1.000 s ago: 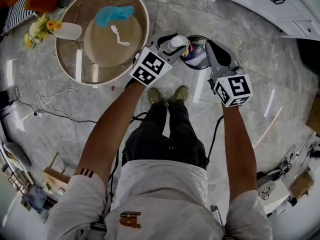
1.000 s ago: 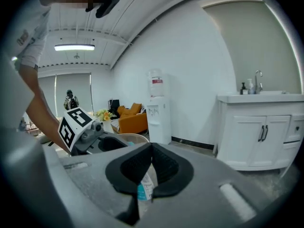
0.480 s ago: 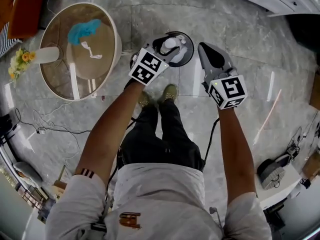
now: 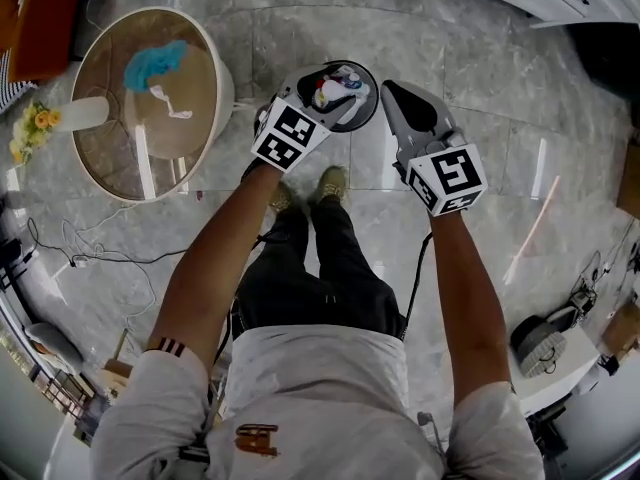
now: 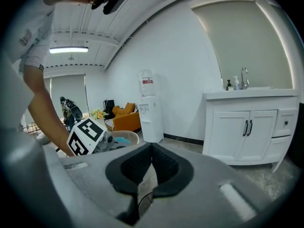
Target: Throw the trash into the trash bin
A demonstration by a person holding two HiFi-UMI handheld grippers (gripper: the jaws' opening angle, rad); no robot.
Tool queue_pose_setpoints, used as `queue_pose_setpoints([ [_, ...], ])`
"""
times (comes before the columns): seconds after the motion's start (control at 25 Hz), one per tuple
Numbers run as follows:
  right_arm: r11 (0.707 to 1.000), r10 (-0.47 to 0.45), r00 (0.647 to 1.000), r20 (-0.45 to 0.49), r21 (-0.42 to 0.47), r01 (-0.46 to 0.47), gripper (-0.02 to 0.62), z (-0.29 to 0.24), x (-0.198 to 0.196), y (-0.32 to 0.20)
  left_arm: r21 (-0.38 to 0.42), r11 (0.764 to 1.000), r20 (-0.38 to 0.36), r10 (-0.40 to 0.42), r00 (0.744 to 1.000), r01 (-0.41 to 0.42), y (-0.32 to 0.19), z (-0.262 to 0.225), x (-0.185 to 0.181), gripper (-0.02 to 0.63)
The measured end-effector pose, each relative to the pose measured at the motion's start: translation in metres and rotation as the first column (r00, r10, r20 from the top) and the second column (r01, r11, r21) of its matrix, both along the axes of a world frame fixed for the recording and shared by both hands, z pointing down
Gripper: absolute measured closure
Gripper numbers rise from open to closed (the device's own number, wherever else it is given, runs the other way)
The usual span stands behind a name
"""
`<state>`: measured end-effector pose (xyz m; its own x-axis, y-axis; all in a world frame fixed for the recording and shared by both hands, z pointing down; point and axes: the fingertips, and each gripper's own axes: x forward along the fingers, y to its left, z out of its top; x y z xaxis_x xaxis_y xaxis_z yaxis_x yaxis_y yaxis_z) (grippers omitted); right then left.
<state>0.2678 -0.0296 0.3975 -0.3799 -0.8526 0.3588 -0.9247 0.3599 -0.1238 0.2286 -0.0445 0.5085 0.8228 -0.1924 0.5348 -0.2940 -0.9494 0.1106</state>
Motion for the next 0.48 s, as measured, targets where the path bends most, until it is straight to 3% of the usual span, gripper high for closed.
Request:
queue_pose_setpoints([
  [0.2,1.000,-0.020,1.000,0.014,0.008,0.020,0.594,-0.005,-0.010,-0.008,0.024,0.999,-0.045,-0.035,0.998,0.036,-0.005,-0.023,-0.011,0.346],
  [0.48,0.986,-0.162,0.986,0.043,0.044,0.160,0.594,-0.015,-0.068,-0.033,0.094,0.979,-0.050,-0.178,0.983,0.182,-0.036,-0.052,-0.073,0.359],
])
